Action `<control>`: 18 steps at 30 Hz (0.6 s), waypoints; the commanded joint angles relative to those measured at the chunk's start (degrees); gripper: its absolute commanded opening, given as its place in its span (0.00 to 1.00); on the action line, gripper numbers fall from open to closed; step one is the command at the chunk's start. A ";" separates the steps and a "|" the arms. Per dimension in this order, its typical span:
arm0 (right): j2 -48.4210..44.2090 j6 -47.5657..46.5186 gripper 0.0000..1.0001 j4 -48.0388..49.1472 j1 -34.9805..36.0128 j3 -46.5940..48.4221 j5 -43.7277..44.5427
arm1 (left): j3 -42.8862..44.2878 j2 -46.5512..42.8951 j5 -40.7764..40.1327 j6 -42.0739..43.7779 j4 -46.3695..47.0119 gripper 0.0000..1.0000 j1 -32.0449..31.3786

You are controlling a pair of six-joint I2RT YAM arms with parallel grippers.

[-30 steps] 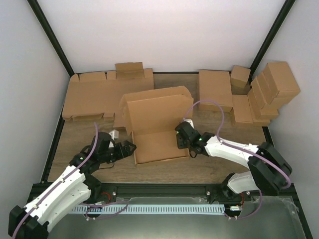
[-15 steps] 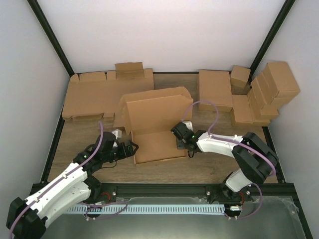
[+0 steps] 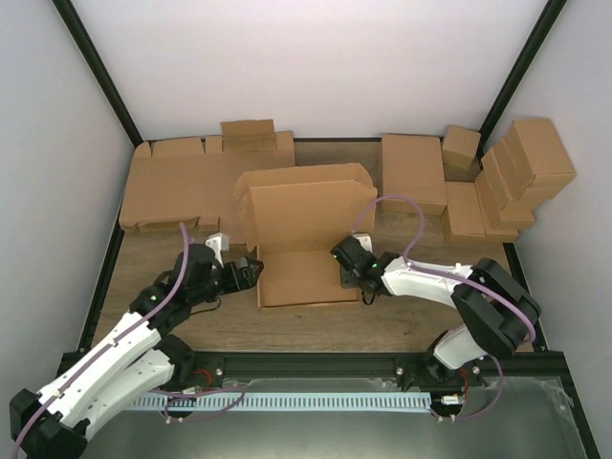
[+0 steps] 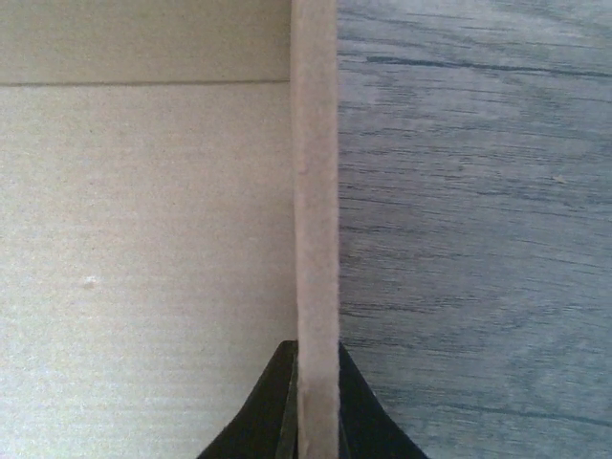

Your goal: Fold the paper box

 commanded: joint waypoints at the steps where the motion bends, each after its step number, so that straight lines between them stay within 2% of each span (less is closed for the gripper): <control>1: -2.37 -1.59 0.01 -0.48 -0.72 -0.36 2.02 | 3.30 -1.51 -4.04 4.71 -0.65 0.93 -0.31; 5: -3.53 -3.61 0.01 0.29 -1.62 -0.78 0.20 | 5.40 -0.35 -9.58 4.57 -1.83 0.99 0.05; 13: -4.91 -7.44 0.01 2.34 -3.59 -1.70 -4.66 | 8.04 2.73 -14.33 9.96 2.81 0.98 2.06; 15: -4.75 -7.76 0.01 2.42 -3.64 -1.34 -5.00 | 9.99 5.53 -15.64 11.62 2.76 0.97 2.12; 18: -4.76 -8.09 0.02 2.83 -3.59 -1.25 -5.84 | 13.72 11.52 -16.69 13.64 2.55 0.88 2.10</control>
